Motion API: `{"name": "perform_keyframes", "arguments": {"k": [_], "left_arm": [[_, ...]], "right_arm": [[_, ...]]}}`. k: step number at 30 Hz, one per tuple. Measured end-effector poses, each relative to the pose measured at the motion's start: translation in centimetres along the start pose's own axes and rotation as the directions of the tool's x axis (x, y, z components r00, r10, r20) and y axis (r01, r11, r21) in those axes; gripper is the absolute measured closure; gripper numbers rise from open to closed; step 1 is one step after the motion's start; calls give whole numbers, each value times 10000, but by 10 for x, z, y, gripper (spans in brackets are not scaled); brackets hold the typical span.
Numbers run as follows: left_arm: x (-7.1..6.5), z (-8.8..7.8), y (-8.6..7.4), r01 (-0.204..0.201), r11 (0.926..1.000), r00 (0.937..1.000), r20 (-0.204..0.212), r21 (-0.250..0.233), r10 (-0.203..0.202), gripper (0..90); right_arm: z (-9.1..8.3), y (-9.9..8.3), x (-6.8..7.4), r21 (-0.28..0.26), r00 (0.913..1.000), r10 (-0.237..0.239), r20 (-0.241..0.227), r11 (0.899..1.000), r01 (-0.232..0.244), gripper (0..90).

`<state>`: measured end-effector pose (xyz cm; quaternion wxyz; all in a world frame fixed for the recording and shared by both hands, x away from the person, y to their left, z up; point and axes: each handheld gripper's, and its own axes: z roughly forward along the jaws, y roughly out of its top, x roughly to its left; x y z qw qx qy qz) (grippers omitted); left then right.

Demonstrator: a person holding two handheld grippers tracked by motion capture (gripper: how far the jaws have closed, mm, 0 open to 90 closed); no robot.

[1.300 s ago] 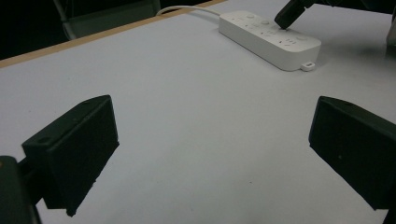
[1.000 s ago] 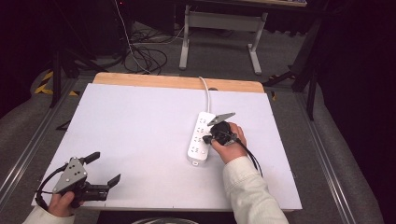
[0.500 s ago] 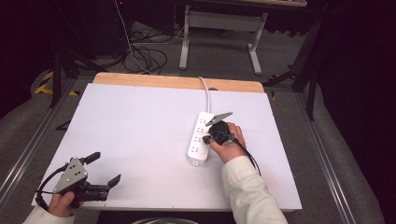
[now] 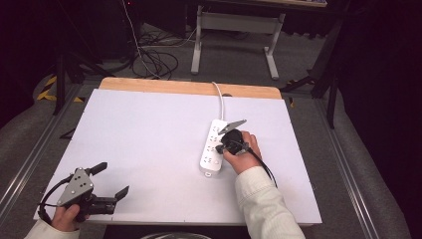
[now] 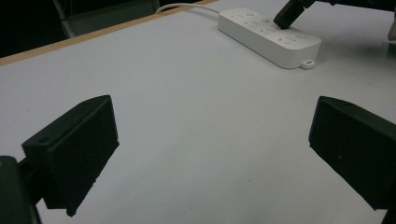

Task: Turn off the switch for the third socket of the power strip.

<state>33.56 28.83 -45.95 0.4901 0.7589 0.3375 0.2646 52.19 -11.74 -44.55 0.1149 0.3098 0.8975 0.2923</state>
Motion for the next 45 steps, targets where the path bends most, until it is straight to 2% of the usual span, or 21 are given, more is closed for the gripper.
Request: {"name": "perform_keyframes", "arguments": {"k": [6, 7, 11, 13, 20, 29, 37, 41, 45], "left_arm": [[0, 0, 0, 31, 10000, 10000, 10, -32, -31, 18], [0, 0, 0, 53, 10000, 10000, 17, -41, -53, 18], [0, 1, 0, 76, 10000, 9999, 67, 5, -76, 18], [0, 0, 0, 75, 10000, 10000, 57, -30, -75, 18], [0, 1, 0, 59, 10000, 10000, 41, -51, -59, 17], [0, 1, 0, 97, 9999, 9999, 52, -63, -97, 18], [1, 1, 0, 40, 10000, 10000, 39, 9, -40, 17], [1, 1, 0, 52, 10000, 10000, 52, 16, -52, 17], [1, 1, 0, 61, 10000, 10000, 43, 20, -61, 17]], "right_arm": [[-1, 0, -1, -81, 10000, -95, -8, 9999, 95, 900], [-4, 0, -1, -423, 9998, -94, -164, 9991, 87, 900], [-16, 2, 7, -1242, 9996, -192, -183, 9921, 168, 900], [-20, 4, 8, -1255, 9995, -315, 24, 9916, 316, 900], [-30, 6, 12, -1612, 9994, -349, 88, 9863, 359, 900], [-45, 13, 18, -1950, 9969, -685, 387, 9779, 747, 900], [-53, 13, 20, -2116, 9973, -700, 228, 9746, 732, 900], [-59, 14, 22, -2253, 9969, -732, 299, 9712, 780, 900], [-60, 14, 22, -2239, 9971, -716, 242, 9717, 752, 900]]}}
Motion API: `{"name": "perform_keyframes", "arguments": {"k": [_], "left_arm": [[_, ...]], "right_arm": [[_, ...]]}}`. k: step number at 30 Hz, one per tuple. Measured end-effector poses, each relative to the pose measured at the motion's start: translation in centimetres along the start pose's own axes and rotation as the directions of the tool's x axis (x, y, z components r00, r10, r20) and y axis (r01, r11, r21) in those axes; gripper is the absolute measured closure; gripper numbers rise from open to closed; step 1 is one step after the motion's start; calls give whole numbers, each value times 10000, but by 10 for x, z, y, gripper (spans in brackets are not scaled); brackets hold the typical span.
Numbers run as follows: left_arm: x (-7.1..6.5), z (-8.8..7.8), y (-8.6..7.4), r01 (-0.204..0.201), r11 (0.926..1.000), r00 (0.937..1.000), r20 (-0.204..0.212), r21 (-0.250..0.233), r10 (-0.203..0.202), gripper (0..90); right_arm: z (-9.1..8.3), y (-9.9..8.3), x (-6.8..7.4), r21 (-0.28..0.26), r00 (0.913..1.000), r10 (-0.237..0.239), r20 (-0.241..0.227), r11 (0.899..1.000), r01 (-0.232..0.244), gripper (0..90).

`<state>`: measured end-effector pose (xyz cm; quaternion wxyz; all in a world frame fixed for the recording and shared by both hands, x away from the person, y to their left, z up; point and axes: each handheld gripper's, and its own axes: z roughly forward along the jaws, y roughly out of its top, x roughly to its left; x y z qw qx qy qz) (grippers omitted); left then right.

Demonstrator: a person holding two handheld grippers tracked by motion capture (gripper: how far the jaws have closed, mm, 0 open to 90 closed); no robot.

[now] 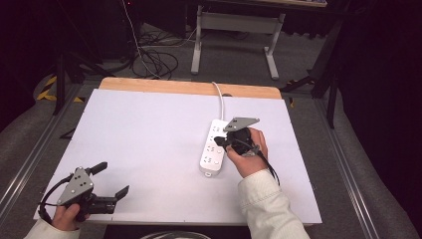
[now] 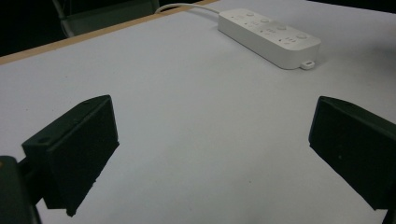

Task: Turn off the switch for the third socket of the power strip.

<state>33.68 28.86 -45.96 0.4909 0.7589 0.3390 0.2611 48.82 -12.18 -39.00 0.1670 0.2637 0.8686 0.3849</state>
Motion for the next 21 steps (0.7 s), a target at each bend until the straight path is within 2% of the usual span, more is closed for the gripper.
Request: {"name": "perform_keyframes", "arguments": {"k": [1, 2, 3, 4, 5, 6, 8, 12, 15, 21], "left_arm": [[0, 0, 0, 0, 10000, 10000, -6, 0, 0, 17], [0, 0, 0, 6, 10000, 10000, -7, -7, -6, 18], [0, 0, 0, 29, 10000, 10000, -16, -6, -29, 17], [0, 0, 0, 69, 10000, 10000, -10, -6, -69, 17], [-1, 0, 0, 145, 9999, 9999, 5, -34, -145, 17], [0, 0, 0, 39, 10000, 10000, -31, -45, -39, 18], [0, 0, 0, 118, 9999, 9999, -14, -72, -118, 17], [0, 0, 0, 22, 10000, 10000, -19, -2, -22, 18], [-1, 0, 0, 135, 9999, 9999, -37, -44, -135, 17], [0, 0, 0, 55, 10000, 10000, -64, -6, -55, 17]], "right_arm": [[0, 0, -1, 0, 10000, 87, -26, 10000, -87, 898], [0, -1, -1, 11, 9998, 184, -27, 9998, -184, 723], [0, -1, -2, -266, 9995, 239, 203, 9994, -234, 572], [0, -1, -2, -500, 9992, 135, 382, 9987, -116, 498], [-2, -3, -1, -530, 9980, 443, 457, 9977, -418, 433], [-4, -3, -1, -477, 9975, 525, 470, 9976, -503, 397], [-10, -3, 0, -811, 9970, 529, 565, 9955, -482, 367], [-24, -6, 3, -1334, 9970, 590, 505, 9897, -518, 312], [-35, -9, 3, -1568, 9967, 665, 459, 9859, -586, 274], [-51, -19, 5, -1848, 9963, 836, 202, 9796, -784, 208]]}}
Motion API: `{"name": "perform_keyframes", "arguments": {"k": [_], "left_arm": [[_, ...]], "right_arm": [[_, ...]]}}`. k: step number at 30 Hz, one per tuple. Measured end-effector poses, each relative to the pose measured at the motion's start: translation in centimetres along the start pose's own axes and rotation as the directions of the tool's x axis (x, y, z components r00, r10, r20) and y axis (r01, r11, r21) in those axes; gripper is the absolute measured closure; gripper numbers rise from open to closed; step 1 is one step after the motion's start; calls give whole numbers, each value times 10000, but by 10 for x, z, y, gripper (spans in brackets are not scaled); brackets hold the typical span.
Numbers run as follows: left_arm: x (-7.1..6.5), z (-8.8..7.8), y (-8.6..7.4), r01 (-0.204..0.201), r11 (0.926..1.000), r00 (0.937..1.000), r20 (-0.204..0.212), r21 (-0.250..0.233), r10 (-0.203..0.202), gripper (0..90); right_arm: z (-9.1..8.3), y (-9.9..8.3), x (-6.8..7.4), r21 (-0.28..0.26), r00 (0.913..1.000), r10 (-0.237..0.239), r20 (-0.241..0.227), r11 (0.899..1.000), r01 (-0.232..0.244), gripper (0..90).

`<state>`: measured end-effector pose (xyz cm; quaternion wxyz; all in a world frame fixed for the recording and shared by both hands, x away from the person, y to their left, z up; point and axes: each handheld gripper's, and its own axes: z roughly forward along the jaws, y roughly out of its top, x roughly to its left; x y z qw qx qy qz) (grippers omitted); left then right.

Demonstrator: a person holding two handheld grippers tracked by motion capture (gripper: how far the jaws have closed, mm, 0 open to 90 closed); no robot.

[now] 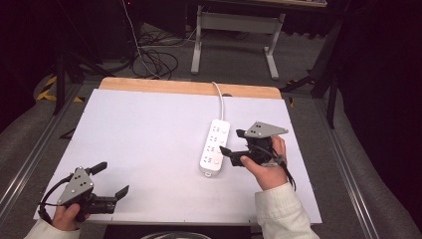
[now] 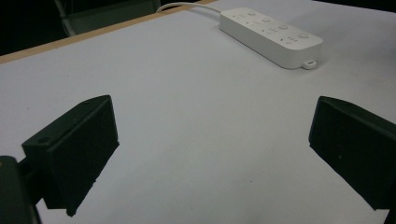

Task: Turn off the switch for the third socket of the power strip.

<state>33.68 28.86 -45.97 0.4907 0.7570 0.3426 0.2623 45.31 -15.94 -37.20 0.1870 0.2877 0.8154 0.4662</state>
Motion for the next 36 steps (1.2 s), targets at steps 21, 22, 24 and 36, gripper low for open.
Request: {"name": "perform_keyframes", "arguments": {"k": [21, 22, 24, 36], "left_arm": [[-1, 0, 0, 44, 10000, 10000, 32, 61, -44, 17], [-1, 0, 0, 44, 10000, 10000, 31, 70, -44, 18], [0, 0, 0, -35, 9999, 10000, -2, 106, 35, 17], [-2, -2, 0, -74, 9999, 9998, 195, 86, 72, 18]], "right_arm": [[-45, -55, 1, 171, 9961, 841, -252, 9963, -837, 163], [-46, -58, 1, 180, 9956, 909, -241, 9957, -904, 170], [-47, -66, 1, 198, 9938, 1081, -260, 9940, -1076, 172], [-43, -104, 2, 65, 9916, 1292, -46, 9916, -1292, 178]]}}
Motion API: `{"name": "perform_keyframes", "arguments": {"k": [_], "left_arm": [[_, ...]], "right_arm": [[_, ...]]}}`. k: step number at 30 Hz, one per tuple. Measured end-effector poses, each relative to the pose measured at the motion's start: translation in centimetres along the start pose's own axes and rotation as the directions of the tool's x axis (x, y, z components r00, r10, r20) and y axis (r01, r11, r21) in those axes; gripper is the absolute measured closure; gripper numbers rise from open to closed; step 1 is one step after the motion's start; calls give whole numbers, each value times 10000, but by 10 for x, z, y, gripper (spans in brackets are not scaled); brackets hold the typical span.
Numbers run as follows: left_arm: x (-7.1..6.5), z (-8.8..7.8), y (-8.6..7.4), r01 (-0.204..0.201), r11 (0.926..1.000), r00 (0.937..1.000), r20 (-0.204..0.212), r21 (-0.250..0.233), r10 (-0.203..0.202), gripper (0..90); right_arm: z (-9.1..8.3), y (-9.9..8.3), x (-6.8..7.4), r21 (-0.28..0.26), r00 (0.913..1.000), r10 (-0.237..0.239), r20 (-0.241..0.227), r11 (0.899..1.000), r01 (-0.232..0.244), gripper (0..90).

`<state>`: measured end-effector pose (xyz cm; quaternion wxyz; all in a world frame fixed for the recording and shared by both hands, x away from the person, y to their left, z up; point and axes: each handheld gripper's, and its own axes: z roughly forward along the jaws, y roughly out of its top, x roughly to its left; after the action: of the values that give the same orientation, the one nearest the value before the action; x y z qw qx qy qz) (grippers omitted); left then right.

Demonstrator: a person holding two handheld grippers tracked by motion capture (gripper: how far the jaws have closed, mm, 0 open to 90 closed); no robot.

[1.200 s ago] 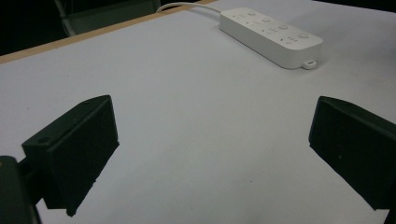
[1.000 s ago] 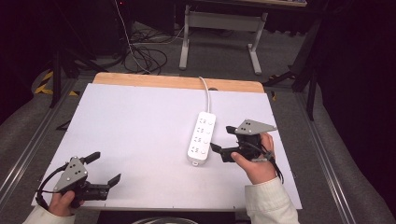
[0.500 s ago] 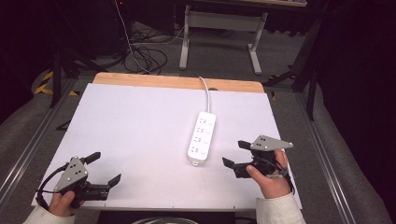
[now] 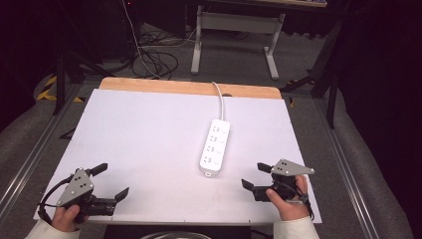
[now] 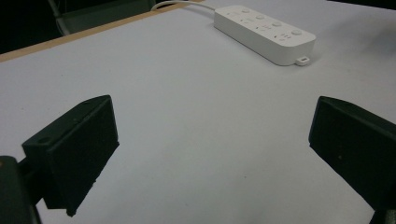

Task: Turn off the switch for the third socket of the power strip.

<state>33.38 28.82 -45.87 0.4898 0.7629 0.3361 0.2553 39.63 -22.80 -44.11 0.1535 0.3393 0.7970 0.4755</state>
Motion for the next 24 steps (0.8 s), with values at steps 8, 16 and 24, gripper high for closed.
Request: {"name": "perform_keyframes", "arguments": {"k": [8, 16, 24], "left_arm": [[-3, -2, -1, -61, 10000, 9999, 137, -24, 62, 18], [-3, -2, -3, -44, 10000, 10000, 60, -22, 44, 18], [-2, -1, -5, 77, 9999, 9999, -91, -146, -78, 17]], "right_arm": [[7, -22, -3, 28, 10000, 0, 41, 10000, -1, 177], [12, -36, -7, 314, 9999, -25, 131, 9995, 21, 177], [17, -47, -6, 770, 9996, -211, 184, 9968, 196, 177]]}}
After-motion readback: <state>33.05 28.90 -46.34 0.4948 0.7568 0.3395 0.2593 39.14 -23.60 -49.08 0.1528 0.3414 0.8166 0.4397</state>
